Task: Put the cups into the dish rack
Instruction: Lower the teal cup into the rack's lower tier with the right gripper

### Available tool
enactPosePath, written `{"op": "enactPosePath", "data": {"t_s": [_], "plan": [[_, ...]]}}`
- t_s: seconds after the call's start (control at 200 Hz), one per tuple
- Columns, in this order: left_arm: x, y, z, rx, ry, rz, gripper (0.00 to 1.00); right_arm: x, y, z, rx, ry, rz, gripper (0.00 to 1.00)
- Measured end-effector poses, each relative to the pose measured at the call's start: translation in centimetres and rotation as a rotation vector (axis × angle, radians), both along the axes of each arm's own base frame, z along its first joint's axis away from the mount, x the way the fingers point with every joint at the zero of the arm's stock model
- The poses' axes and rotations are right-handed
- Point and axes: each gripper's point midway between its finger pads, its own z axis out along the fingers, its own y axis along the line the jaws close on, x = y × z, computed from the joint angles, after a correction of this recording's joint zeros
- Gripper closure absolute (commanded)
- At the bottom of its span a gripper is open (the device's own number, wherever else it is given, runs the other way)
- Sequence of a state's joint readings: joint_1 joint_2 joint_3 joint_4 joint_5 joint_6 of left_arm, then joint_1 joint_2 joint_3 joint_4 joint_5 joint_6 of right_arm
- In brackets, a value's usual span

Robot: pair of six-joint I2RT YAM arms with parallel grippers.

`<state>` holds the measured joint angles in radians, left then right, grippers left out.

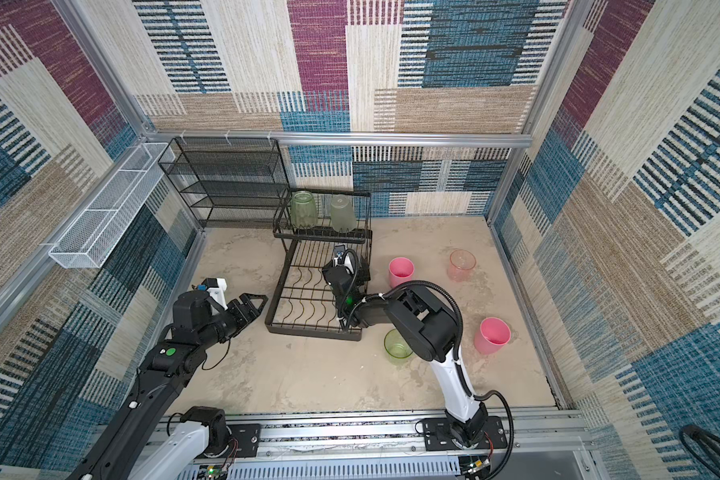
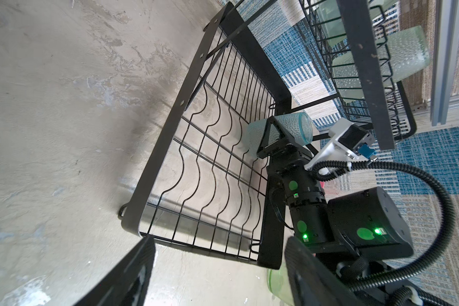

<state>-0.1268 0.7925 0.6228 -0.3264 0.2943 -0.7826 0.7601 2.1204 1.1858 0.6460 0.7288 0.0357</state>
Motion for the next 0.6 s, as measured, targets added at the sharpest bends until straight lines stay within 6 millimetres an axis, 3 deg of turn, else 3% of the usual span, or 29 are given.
{"op": "enactPosePath", "data": {"t_s": [0.601], "plan": [[0.0, 0.1, -0.2, 0.001, 0.003, 0.002, 0.14, -1.6, -0.4, 2.0, 0.001, -0.038, 0.015, 0.0]]}}
